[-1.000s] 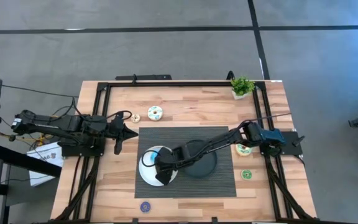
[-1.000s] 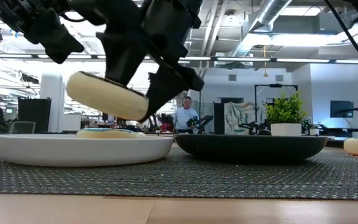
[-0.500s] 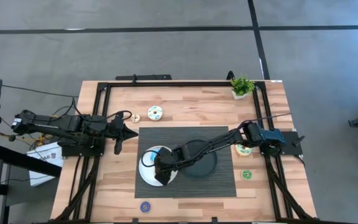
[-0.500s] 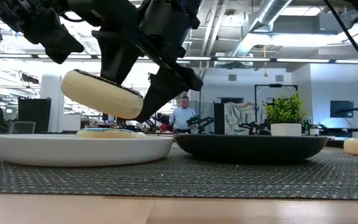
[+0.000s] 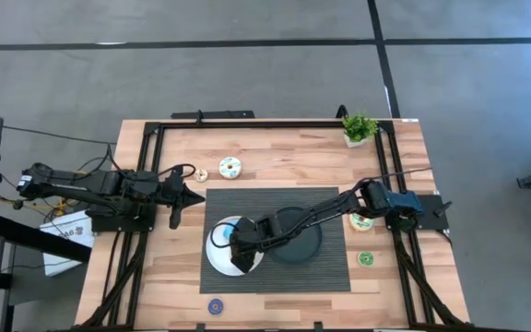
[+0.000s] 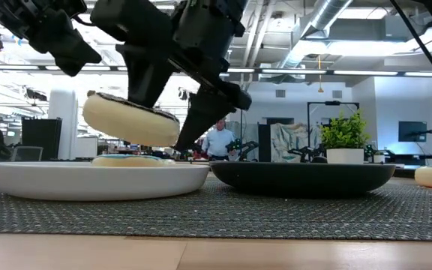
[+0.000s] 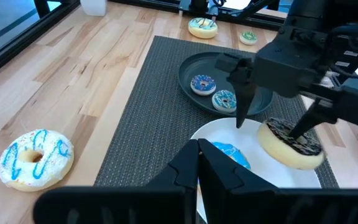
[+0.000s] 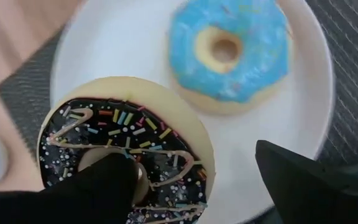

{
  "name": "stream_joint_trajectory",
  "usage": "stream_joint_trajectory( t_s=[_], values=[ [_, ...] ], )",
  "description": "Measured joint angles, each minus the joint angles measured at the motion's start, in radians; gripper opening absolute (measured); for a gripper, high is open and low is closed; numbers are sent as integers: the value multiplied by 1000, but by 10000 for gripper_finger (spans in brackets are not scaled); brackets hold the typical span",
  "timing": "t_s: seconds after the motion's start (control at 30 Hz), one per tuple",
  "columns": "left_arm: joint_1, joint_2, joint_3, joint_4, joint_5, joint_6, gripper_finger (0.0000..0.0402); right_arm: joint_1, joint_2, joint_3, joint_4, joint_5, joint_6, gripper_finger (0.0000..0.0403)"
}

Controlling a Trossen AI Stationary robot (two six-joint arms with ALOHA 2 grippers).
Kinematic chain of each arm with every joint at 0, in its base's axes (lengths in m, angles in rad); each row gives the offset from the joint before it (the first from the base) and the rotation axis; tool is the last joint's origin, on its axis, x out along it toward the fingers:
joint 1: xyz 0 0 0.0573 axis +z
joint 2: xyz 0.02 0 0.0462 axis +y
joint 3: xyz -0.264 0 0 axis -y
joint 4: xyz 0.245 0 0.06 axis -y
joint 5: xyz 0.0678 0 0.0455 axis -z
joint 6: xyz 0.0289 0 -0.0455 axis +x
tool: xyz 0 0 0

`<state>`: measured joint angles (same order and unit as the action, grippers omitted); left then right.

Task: Pick & Place donuts
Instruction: Put the big black donut on the white plate

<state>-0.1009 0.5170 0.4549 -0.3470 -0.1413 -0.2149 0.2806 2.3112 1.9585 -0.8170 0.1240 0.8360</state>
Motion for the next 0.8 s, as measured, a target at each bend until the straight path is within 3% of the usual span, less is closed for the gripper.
stream_joint_trajectory(
  t_s=[0.07,0.27,0.37,0.57,0.67,0.7,0.77,0.8],
  values=[
    [0,0,0,0,-3,8,0,-2,0,0,15,-47,-16,299],
    [0,0,0,-3,-3,11,0,-1,0,0,5,-36,-13,286],
    [0,0,0,-3,-3,11,0,0,0,0,47,-114,-75,285],
    [0,0,0,-4,-4,11,0,-2,0,0,5,-31,-12,285],
    [0,0,0,-3,-4,11,0,-9,0,0,42,-124,-42,285],
    [0,0,0,-4,-4,11,0,-7,0,1,38,-111,-71,285],
    [0,0,0,-3,-4,11,0,-5,-1,1,-5,-54,23,285],
    [0,0,0,-3,-4,11,0,-7,0,-1,0,-86,51,285]
  ],
)
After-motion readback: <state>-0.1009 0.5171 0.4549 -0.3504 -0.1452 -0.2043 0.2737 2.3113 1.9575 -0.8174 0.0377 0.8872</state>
